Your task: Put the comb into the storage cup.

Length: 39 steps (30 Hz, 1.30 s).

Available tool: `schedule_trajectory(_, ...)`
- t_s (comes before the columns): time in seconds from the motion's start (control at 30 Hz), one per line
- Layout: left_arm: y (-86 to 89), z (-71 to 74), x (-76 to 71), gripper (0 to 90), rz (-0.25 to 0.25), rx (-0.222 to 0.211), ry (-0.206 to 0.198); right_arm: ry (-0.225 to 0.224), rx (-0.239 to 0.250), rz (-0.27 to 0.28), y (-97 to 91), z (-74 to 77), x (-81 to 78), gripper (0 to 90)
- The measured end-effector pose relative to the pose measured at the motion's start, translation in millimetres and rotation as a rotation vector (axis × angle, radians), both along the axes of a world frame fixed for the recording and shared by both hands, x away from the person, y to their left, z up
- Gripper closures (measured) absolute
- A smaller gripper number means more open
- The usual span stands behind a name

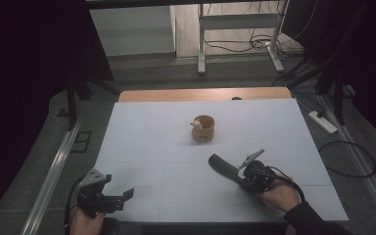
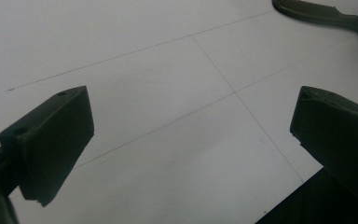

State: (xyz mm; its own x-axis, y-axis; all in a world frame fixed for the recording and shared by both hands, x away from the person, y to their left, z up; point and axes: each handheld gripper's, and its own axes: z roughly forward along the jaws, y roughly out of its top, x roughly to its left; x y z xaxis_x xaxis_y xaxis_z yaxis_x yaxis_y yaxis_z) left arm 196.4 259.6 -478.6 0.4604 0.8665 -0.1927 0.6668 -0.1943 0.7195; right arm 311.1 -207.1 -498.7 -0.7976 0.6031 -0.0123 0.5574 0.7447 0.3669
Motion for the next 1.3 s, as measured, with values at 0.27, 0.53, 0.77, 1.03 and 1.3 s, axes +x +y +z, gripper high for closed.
schedule_trajectory(0.27, -0.2, 0.6, 0.0, 0.0, -0.011, -0.004, -0.005, 0.005, 0.02, 0.018, -3.5, 0.0, 1.4, 72.8)
schedule_trajectory(0.53, -3.3, 1.8, 0.1, 0.0, -0.033, 0.002, -0.009, -0.032, 0.037, 0.033, -5.6, 3.1, -1.3, 72.9)
schedule_trajectory(0.77, -7.8, 3.5, 2.4, 0.0, -0.067, 0.019, -0.016, -0.066, 0.062, 0.055, -9.5, 8.3, -5.6, 72.8)
schedule_trajectory(1.03, -12.4, 3.5, 7.2, 0.0, -0.08, 0.021, -0.001, -0.098, 0.096, 0.065, -13.8, 15.3, -8.3, 72.8)
schedule_trajectory(1.3, -17.2, 7.8, 14.1, 0.0, -0.108, -0.022, -0.003, -0.138, 0.127, 0.082, -17.1, 22.1, -12.2, 72.8)
